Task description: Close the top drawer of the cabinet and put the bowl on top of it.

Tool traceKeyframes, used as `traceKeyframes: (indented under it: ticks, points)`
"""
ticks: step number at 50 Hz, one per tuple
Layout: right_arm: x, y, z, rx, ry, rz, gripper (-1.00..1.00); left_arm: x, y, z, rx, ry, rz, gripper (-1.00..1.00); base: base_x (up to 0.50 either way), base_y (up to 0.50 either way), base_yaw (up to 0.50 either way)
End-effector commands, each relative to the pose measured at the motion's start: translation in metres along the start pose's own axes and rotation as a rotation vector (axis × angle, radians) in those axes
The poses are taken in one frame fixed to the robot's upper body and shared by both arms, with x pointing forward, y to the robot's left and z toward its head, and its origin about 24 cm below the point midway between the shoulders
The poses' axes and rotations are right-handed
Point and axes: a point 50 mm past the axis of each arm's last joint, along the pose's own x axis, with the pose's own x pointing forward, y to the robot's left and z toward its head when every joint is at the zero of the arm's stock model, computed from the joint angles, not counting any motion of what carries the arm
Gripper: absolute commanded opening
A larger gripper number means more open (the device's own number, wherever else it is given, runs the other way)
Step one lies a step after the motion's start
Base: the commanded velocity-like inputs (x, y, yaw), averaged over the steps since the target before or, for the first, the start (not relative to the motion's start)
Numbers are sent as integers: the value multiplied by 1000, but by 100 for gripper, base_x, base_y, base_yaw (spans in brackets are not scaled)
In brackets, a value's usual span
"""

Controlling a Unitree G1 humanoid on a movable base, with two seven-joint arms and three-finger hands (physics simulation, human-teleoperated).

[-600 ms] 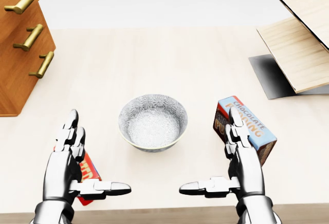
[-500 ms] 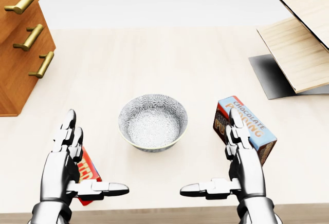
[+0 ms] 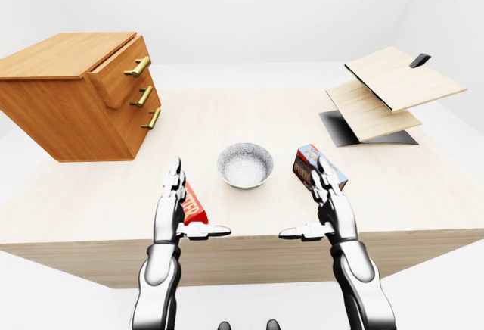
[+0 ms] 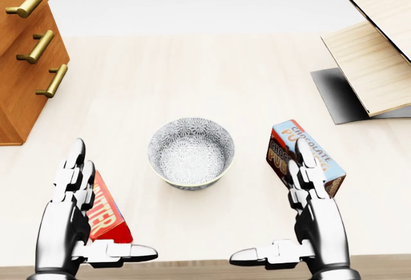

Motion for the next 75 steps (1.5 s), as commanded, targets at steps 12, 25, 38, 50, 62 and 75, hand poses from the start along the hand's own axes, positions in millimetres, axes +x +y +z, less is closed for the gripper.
traceKeyframes:
  ticks: [12,25,38,50,62,75]
  points:
    - [-28,-4,24,21,-82,0,100,-29,-2,23,12,-70,-10,100,0,0,0]
    - [-31,-5,26,28,-92,10,100,-29,-3,23,16,-68,-13,100,12,0,0]
    - [-32,-5,26,28,-104,20,100,-28,-3,21,19,-67,-18,100,41,0,0]
    - [-32,-4,26,30,-103,19,100,-28,-3,22,16,-68,-19,100,45,0,0]
    - [-29,-5,24,42,-98,31,100,-28,-3,22,16,-68,-19,100,15,0,0]
    - [-31,-6,25,30,-113,16,100,-28,-4,22,18,-68,-22,100,0,0,0]
